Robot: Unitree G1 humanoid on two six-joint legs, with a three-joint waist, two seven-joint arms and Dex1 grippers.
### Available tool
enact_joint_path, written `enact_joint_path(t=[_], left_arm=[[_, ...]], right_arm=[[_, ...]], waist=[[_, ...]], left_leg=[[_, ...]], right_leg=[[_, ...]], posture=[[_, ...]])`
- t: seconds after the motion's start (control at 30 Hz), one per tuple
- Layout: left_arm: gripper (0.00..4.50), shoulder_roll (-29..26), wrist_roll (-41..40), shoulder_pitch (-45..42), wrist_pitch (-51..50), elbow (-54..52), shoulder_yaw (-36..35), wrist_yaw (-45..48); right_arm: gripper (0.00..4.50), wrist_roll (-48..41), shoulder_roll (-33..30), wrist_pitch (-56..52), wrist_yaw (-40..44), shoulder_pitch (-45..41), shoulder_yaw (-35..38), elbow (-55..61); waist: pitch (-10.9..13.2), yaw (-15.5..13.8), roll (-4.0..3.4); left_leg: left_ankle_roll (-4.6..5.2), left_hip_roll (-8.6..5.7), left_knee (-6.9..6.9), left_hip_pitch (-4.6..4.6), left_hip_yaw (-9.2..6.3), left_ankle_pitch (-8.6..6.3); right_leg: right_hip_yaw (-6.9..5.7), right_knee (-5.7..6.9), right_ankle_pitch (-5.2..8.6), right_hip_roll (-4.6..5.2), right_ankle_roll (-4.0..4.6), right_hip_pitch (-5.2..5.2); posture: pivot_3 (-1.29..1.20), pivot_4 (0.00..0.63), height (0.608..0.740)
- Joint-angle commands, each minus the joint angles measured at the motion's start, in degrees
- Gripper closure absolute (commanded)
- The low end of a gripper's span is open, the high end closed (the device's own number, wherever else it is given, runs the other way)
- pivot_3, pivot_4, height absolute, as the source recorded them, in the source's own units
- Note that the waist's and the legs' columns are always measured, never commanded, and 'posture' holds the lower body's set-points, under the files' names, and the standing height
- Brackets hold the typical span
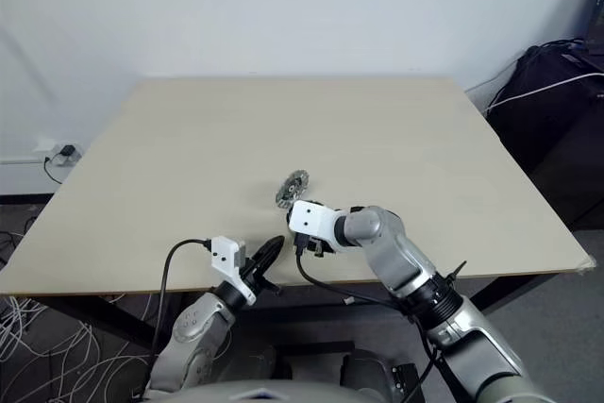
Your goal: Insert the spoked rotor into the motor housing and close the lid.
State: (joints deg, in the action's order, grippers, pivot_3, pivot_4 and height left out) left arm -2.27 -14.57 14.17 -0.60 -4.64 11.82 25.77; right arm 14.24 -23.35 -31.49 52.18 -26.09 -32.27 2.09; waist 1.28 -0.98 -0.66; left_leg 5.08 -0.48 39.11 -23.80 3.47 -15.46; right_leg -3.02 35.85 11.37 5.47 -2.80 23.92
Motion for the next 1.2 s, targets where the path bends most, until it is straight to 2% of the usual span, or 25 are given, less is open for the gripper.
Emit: enact_joint_path(t=[0.03,0.4,0.73,0.83,1.07,1.2], left_arm=[[4.50,0.52,-0.34,-0.85,1.52,-0.23,0.25,0.54],[4.50,1.20,-0.09,0.04,3.05,0.41,0.05,0.01],[4.50,1.69,0.42,1.96,2.03,-3.64,1.87,-1.73],[4.50,1.69,0.43,2.28,1.08,-5.29,2.49,-2.51],[4.50,1.38,0.18,2.34,-0.60,-7.36,2.98,-3.71],[4.50,1.39,0.08,1.83,-1.35,-7.65,2.88,-4.03]], right_arm=[[1.76,0.11,0.17,1.89,2.13,-3.13,-1.55,-3.09],[1.76,1.10,2.61,6.34,5.10,-10.79,-4.21,-17.28],[1.76,2.41,1.60,6.18,7.72,-11.23,-4.98,-19.11],[2.35,2.60,1.63,5.79,7.88,-11.46,-4.85,-19.40],[4.49,2.86,2.14,5.44,7.69,-11.49,-4.50,-19.46],[4.49,2.89,2.30,5.21,7.43,-11.26,-4.27,-19.44]], waist=[[0.00,0.03,0.00],[0.00,0.15,-0.01],[-0.02,0.09,-0.04],[-0.02,0.06,-0.04],[-0.04,0.04,-0.07],[-0.05,0.18,-0.09]], left_leg=[[0.00,0.00,0.00,0.00,0.00,0.00],[0.00,0.00,0.01,0.02,-0.01,0.00],[0.00,0.00,0.01,0.07,-0.01,0.00],[0.00,-0.01,0.01,0.06,0.00,0.00],[-0.01,-0.01,-0.03,0.05,-0.02,0.00],[-0.01,-0.01,-0.02,0.07,-0.01,0.00]], right_leg=[[-0.01,0.00,0.00,-0.01,0.00,-0.01],[0.00,0.01,-0.01,-0.08,0.01,-0.03],[0.02,0.05,-0.01,0.02,0.01,-0.05],[0.03,0.04,-0.01,0.04,0.01,-0.05],[0.01,0.01,0.00,0.03,0.02,-0.03],[0.02,0.02,-0.01,0.03,0.01,-0.05]], posture=[[0.00,0.000,0.740],[0.00,0.000,0.740],[0.00,0.000,0.740],[0.00,0.000,0.740],[0.00,0.000,0.740],[0.00,0.000,0.740]])
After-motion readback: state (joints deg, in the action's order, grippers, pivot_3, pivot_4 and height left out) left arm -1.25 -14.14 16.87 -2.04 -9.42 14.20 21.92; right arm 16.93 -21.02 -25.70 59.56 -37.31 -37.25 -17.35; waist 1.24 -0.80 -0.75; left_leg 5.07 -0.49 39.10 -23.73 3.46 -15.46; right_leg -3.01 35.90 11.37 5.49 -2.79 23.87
